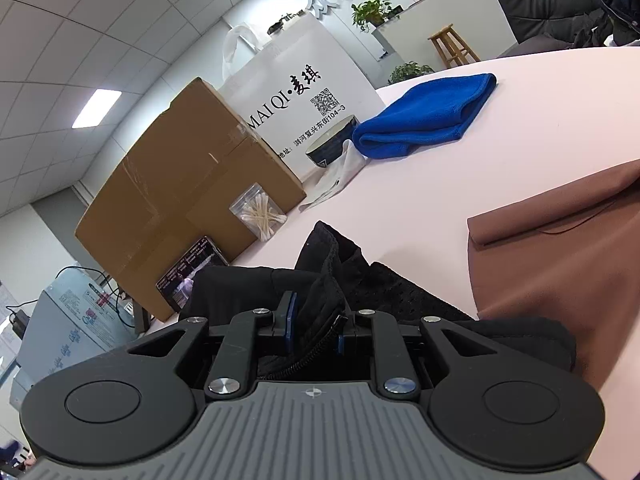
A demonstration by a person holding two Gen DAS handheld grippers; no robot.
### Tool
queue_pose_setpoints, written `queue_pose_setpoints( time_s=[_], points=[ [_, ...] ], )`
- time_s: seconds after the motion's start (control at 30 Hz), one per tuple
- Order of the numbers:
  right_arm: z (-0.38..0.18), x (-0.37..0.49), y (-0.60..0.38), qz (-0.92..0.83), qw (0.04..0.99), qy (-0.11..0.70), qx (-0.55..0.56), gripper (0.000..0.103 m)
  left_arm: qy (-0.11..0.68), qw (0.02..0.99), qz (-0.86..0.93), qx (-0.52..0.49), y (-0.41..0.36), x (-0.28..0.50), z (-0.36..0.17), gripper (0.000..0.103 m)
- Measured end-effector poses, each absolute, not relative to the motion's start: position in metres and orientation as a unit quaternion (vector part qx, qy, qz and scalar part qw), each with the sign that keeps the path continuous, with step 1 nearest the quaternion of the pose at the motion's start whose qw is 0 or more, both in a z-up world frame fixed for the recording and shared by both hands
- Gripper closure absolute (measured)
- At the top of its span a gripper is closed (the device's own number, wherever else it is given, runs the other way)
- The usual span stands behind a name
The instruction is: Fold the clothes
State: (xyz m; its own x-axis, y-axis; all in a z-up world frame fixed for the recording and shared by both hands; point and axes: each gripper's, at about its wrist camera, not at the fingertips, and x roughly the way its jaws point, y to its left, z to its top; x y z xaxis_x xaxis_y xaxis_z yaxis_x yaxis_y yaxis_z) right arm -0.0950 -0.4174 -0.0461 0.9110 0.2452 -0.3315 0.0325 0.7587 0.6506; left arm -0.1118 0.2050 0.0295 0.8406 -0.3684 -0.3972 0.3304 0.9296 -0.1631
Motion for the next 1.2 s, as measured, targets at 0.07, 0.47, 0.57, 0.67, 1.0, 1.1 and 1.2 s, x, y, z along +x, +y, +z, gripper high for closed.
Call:
queue_pose_setpoints(
  time_s=[0.07, 0.47, 0.57, 0.67, 1.0, 1.1, 1.2],
  points=[
    [-0.045, -0.094, -0.417, 0.061, 0.915, 0.206, 0.340, 0.085, 0.266, 0.949, -0.167, -0.037, 0.203, -0.090, 0.014, 0.033],
    [-0.028, -0.073, -0.417, 0.097, 0.884, 0.246, 0.386, 0.027, 0.275, 0.905, -0.310, -0.093, 0.198, -0.042, 0.004, 0.060],
    [-0.028, -0.063, -0.413, 0.097, 0.880, 0.254, 0.390, 0.027, 0.301, 0.894, -0.316, -0.105, 0.194, -0.025, -0.012, 0.060],
    [-0.028, -0.059, -0.404, 0.092, 0.892, 0.259, 0.360, 0.043, 0.284, 0.889, -0.337, -0.125, 0.190, -0.017, -0.016, 0.061],
    [-0.026, -0.026, -0.377, 0.081, 0.920, 0.236, 0.302, 0.094, 0.201, 0.943, -0.218, -0.154, 0.180, -0.012, 0.002, 0.092],
    [-0.012, -0.006, -0.368, 0.074, 0.934, 0.204, 0.285, 0.094, 0.174, 0.951, -0.183, -0.181, 0.191, -0.003, 0.009, 0.092],
    [-0.005, 0.009, -0.365, 0.066, 0.935, 0.171, 0.303, 0.094, 0.162, 0.941, -0.143, -0.261, 0.217, 0.013, 0.013, 0.092]
  ],
)
